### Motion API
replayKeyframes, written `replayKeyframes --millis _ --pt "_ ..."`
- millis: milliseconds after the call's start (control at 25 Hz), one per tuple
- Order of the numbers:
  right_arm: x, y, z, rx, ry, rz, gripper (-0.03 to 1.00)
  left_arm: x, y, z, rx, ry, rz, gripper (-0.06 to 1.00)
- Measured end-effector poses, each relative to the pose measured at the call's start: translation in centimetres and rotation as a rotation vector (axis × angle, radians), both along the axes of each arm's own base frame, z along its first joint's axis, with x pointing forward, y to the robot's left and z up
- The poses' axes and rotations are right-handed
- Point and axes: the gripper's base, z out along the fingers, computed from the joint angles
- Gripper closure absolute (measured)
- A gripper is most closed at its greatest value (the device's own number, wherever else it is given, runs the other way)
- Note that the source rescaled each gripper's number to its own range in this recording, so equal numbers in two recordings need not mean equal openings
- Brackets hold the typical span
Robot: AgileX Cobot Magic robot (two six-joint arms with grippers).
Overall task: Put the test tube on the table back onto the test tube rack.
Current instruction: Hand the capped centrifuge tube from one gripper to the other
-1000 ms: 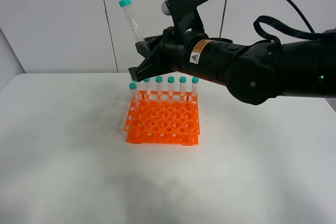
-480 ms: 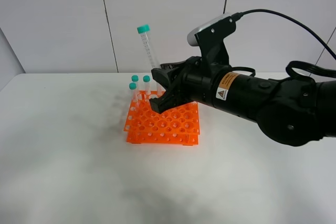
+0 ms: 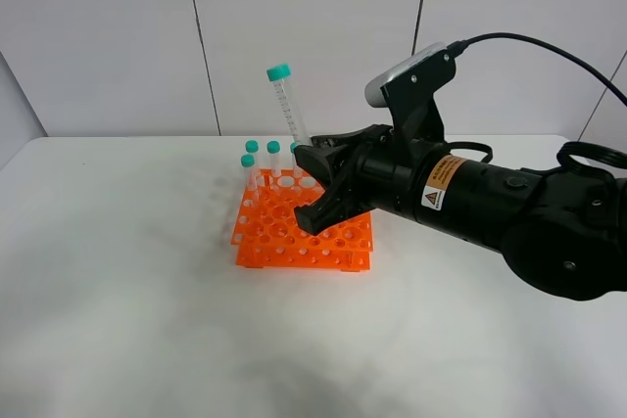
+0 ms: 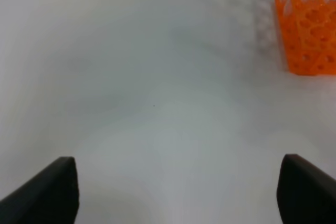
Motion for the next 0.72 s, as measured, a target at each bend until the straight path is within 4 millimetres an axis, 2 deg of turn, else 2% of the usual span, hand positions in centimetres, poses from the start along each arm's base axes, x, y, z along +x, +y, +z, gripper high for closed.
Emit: replayKeyframes --millis 400,600,720 --pt "0.0 0.0 0.0 0.000 0.000 0.000 0.97 -0.1 -0.1 0.2 0.011 -0.007 -0.024 0.13" --pt "0.0 0.0 0.0 -0.001 0.001 0.000 0.97 -1.0 -0.2 2.1 0.011 -0.081 -0.024 0.13" --pt "0.0 0.0 0.0 -0.001 0.001 0.000 0.97 -0.9 -0.2 3.6 0.011 -0.095 -0.024 0.13"
